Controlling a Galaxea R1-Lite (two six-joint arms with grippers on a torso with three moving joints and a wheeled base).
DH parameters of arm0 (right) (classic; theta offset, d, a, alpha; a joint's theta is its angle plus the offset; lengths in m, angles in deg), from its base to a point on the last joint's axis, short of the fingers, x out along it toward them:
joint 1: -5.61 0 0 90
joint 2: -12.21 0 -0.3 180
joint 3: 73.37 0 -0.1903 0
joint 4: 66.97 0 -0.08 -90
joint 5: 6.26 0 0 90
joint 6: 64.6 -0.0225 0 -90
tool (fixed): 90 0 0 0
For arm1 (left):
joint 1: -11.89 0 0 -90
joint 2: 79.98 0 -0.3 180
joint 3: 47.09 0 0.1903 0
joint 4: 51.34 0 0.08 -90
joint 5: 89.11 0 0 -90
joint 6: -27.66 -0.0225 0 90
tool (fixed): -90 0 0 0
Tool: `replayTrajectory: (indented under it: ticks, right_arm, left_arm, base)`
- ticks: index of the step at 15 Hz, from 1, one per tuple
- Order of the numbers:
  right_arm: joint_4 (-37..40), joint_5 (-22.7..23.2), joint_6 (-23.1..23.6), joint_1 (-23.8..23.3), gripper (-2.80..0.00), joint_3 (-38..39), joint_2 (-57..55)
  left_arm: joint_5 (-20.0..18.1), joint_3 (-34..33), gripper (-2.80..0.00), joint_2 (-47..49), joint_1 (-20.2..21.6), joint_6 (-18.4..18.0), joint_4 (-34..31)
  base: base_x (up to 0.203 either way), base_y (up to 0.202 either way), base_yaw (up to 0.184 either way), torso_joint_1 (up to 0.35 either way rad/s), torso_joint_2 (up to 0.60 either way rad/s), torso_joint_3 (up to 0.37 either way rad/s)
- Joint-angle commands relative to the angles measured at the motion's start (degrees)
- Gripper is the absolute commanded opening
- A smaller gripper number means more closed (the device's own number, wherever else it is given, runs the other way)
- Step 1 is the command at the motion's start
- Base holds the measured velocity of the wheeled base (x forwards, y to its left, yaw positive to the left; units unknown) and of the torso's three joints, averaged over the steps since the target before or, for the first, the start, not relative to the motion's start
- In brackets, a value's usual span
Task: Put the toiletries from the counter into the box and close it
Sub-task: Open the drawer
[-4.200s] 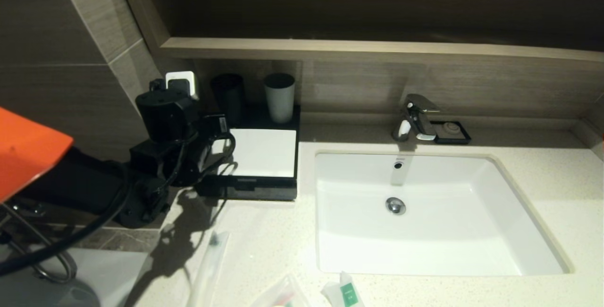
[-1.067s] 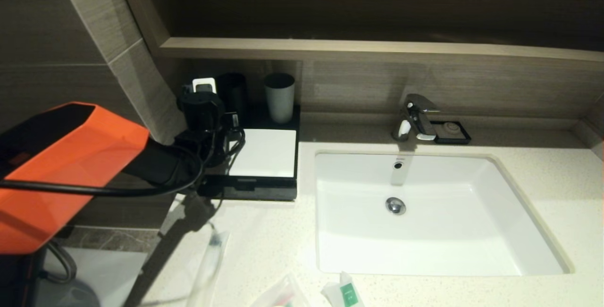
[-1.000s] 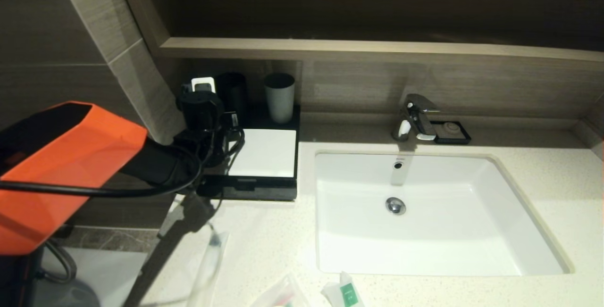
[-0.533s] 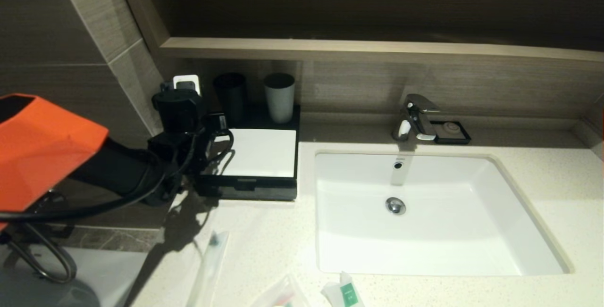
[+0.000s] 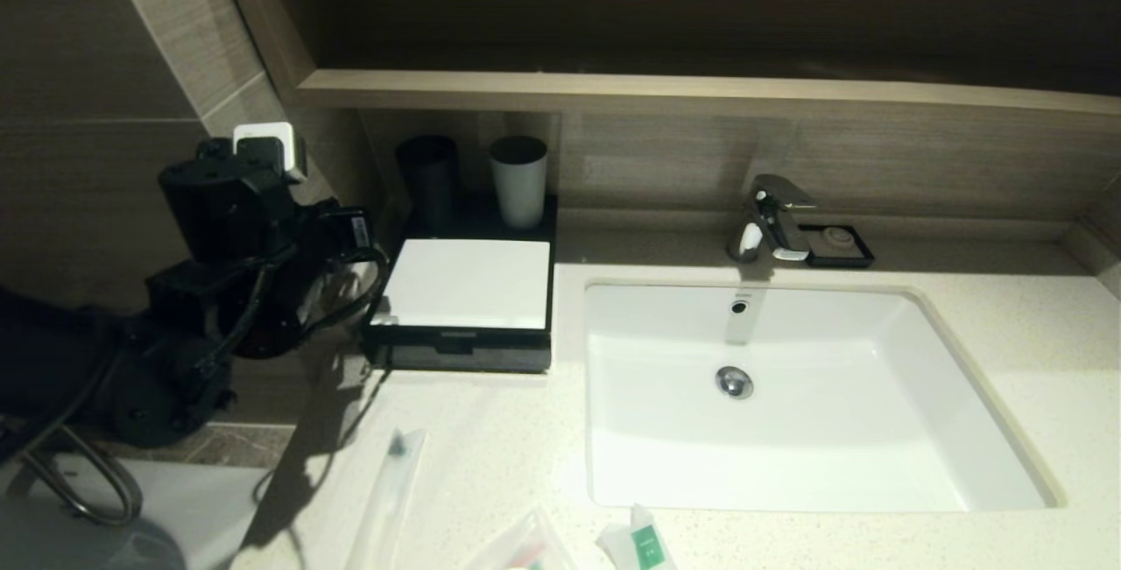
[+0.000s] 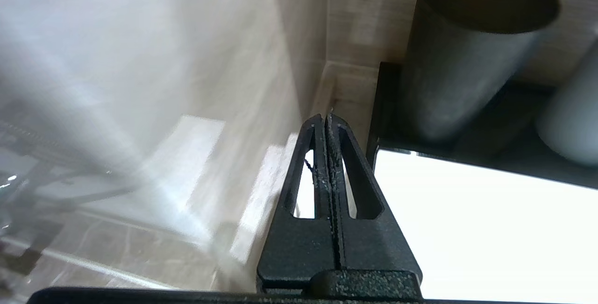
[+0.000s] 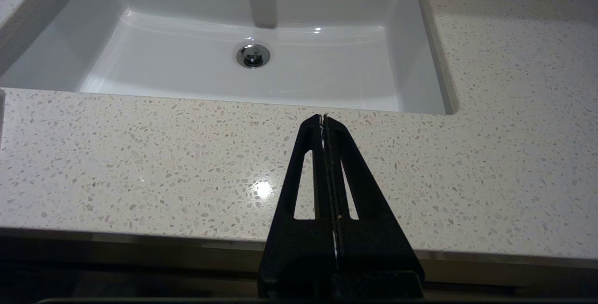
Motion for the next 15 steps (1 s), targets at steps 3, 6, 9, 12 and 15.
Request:
replayTrajectory:
  ticks: [3,6,9,12,15]
  right_arm:
    - [0.00,0.00,0.03,0.00,-2.80,0.01,0.04]
    - [0.00,0.04,0.03,0.00,-2.80,0.01,-0.02]
    - [0.00,0.09,0.03,0.00,-2.80,0.01,0.04]
    - [0.00,0.00,0.03,0.00,-2.80,0.01,-0.02]
    - [0.00,0.00,0.03,0.00,-2.80,0.01,0.04]
  left_arm:
    - [-0.92,-6.41,-2.80,-9.04,-0.53,-0.17,0.16]
    - [-1.12,-10.19,-2.80,-12.95,-1.23,-0.32,-0.18]
    - [-2.64,-13.56,-2.80,-17.01,-1.47,-0.32,-1.31]
    - [-4.15,-17.53,-2.80,-22.96,-2.58,-0.41,-7.70]
    - [-6.13,-19.07,-2.80,-29.72,-4.04,0.07,-19.77]
  base:
    - [0.000,0.000,0.000,0.000,0.00,0.000]
    - [0.000,0.000,0.000,0.000,0.00,0.000]
    - [0.000,0.000,0.000,0.000,0.00,0.000]
    - [0.000,0.000,0.000,0.000,0.00,0.000]
    - [0.000,0.000,0.000,0.000,0.00,0.000]
